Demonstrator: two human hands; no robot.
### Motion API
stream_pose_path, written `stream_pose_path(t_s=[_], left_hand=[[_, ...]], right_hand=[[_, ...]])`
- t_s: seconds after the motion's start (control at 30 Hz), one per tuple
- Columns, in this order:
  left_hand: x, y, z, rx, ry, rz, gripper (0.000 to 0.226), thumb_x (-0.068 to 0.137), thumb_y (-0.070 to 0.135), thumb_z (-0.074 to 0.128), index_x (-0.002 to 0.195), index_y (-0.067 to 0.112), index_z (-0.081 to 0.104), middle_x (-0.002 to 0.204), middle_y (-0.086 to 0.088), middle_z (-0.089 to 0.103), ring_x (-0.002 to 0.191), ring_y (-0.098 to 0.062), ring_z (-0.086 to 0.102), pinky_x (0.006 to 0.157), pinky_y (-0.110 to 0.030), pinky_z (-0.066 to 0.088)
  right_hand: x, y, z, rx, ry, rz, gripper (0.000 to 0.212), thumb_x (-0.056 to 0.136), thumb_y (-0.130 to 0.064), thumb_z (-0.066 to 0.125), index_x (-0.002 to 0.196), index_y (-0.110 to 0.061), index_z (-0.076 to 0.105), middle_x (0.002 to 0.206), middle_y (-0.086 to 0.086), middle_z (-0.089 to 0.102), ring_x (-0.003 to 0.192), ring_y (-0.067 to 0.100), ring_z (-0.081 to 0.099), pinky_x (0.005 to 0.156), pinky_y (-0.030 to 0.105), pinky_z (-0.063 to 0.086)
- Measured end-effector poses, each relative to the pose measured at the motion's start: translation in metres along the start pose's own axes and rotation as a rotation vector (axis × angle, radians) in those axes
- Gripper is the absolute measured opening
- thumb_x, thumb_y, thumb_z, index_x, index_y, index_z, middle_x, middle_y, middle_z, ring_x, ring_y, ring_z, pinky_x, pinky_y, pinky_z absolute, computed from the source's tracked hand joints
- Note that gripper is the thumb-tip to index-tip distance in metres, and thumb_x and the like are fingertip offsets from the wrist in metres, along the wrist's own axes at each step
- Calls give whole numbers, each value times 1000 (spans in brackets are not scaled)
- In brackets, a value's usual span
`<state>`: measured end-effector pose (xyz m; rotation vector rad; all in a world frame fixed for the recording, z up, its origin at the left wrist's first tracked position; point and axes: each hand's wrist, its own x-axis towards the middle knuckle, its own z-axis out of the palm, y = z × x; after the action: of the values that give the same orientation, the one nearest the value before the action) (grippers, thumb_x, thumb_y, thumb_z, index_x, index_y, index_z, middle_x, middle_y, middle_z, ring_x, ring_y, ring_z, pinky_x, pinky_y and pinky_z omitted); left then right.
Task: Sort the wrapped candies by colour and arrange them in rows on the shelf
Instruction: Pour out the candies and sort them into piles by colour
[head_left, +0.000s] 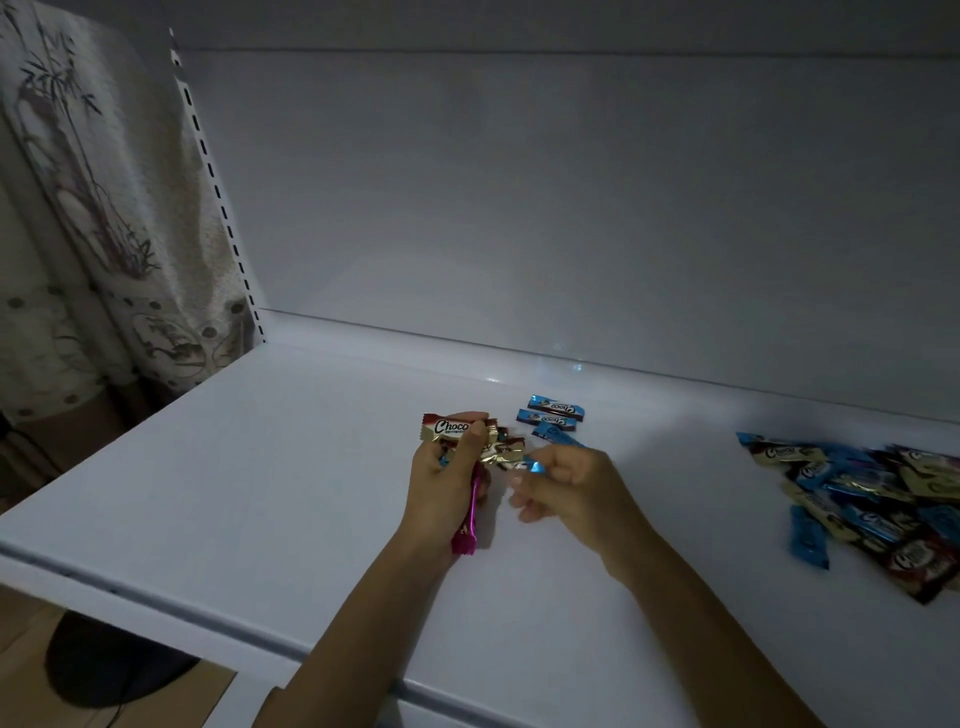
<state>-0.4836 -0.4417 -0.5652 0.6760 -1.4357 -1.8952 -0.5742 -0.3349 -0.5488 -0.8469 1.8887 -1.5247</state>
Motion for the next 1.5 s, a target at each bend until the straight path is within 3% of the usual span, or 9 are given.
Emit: stream_pose_path(t_s=[0.17,0.33,0.43,0.53,0.7,0.97,1.17,1.33,1.5], left_hand=[[6,-1,-2,-91,34,-38,17,98,23,52,90,14,65,78,-16,54,42,-8,41,42,-21,34],[2,-2,-2,80,-51,3,27,94,33,55,99,9,67,65,-6,57,46,-9,44,45,-22,37],[0,-3,-1,134,-77,18,31,92,40,56,90,12,71,68,-12,56,50,-13,42,50,-28,36],[-1,-4,0,205,-120,97,46,89,48,53,88,4,67,65,-17,51,52,-19,43,52,-30,36],[-7,-1,4,349,-274,308,19,99,23,47,109,35,58,84,7,71,83,-10,68,76,-24,53],[0,13,-49,455,-94,273,39,95,19,57,131,25,45,98,4,65,84,-4,66,74,-15,51],[-1,20,-69,-103,164,1,22,97,17,53,116,7,59,74,-13,57,42,-8,44,41,-20,38],[-1,21,-67,-50,137,32,19,97,24,54,100,6,62,63,-5,57,44,-9,47,43,-21,40],[-4,19,-63,47,37,163,24,96,26,52,93,7,67,75,-3,68,66,-11,64,60,-20,50]], right_hand=[[12,7,-31,121,238,100,7,88,-14,64,93,-10,67,65,0,71,56,10,65,61,23,53],[28,13,-27,108,245,123,71,83,-13,71,143,-12,34,118,12,62,101,24,65,90,35,52],[14,7,-22,-109,389,-41,36,85,-26,69,118,-20,55,92,1,70,69,9,68,60,14,50],[2,0,-8,29,212,-74,13,91,-30,60,97,-19,65,79,1,69,57,11,64,51,23,52],[0,1,0,-23,126,-93,15,89,-26,63,90,-14,73,65,-2,64,55,10,56,45,21,43],[16,-6,27,176,93,74,15,93,-17,58,85,-8,66,71,6,63,54,13,53,45,21,40],[55,-20,46,153,87,251,17,96,-18,53,90,-5,63,65,8,62,46,13,51,41,22,42],[31,-27,59,-18,-55,162,37,91,-48,54,97,-12,63,77,9,68,50,15,57,43,24,43],[17,-27,78,51,-160,17,14,88,-23,65,100,-15,63,77,4,70,55,15,61,45,24,46]])
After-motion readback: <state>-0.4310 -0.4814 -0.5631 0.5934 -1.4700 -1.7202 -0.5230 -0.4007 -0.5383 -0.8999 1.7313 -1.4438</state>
